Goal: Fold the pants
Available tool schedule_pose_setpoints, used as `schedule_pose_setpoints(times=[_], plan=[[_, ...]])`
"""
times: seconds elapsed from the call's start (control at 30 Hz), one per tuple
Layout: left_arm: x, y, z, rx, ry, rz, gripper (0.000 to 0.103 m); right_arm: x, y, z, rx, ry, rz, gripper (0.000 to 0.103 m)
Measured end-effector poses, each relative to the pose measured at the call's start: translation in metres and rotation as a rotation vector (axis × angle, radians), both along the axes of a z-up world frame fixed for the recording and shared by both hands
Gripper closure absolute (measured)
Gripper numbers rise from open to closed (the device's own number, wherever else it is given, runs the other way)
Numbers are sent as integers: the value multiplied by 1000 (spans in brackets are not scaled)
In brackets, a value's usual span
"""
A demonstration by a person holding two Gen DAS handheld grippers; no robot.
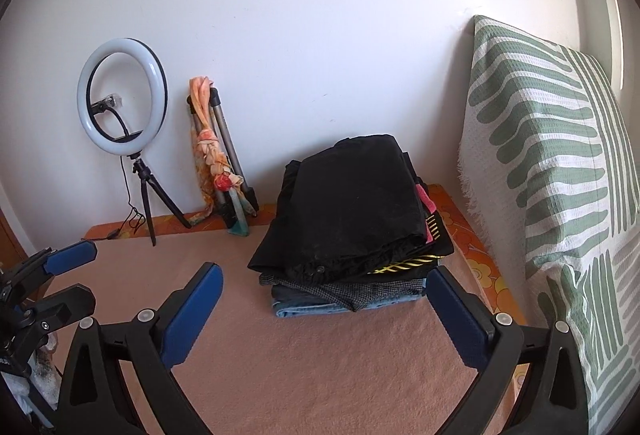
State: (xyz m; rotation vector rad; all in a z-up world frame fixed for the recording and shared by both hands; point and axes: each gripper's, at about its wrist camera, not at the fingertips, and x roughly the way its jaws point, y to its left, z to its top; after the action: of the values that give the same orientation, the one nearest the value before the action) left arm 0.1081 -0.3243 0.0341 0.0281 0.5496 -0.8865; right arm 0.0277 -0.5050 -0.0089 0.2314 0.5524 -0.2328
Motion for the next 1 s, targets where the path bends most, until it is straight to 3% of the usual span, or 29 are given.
schedule_pose_setpoints(times=[0.43, 0.93, 1.0], plan=[[-41, 33, -16, 36, -38, 35, 19, -37, 55, -20, -3, -17, 9, 0], [-48, 57, -42, 47, -28, 116, 18, -46, 91, -40, -11, -37, 20, 0], [-48, 58, -46, 54, -26, 115, 11, -47, 94, -42, -17, -39, 16, 0]])
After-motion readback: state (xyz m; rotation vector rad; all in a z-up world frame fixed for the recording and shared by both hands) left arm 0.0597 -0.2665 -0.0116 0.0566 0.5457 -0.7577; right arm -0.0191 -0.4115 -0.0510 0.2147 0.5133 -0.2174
